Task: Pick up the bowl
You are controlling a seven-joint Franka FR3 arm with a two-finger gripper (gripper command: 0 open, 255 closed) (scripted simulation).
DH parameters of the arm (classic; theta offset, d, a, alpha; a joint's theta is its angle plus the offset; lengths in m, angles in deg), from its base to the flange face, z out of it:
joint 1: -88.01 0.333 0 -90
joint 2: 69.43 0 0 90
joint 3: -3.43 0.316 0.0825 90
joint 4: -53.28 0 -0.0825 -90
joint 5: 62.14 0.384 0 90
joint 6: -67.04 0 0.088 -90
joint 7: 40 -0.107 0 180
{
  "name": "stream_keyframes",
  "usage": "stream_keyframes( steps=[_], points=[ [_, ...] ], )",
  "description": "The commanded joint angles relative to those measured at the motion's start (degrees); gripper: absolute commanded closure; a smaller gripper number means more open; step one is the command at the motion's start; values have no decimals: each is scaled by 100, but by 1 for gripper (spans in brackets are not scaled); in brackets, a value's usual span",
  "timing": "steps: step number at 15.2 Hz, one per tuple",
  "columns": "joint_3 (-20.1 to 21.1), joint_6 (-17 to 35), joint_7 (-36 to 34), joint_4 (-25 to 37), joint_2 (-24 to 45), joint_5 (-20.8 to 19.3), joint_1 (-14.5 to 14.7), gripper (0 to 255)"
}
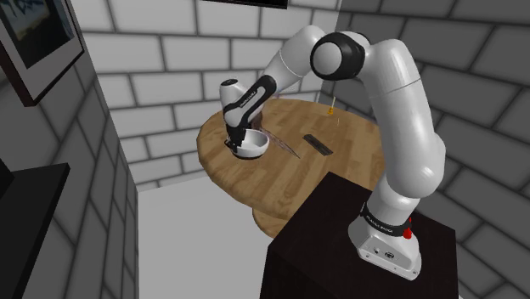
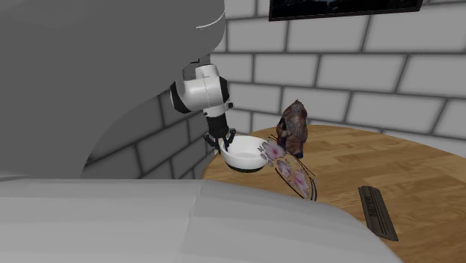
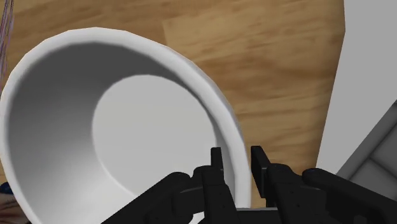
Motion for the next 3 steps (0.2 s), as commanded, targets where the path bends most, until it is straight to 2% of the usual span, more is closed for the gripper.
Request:
stream_keyframes(
  steps=[1, 3],
  points=[
    [9, -88, 37, -11, -111, 15, -17, 255],
    [9, -96, 39, -10, -118, 16, -17, 255]
  ],
)
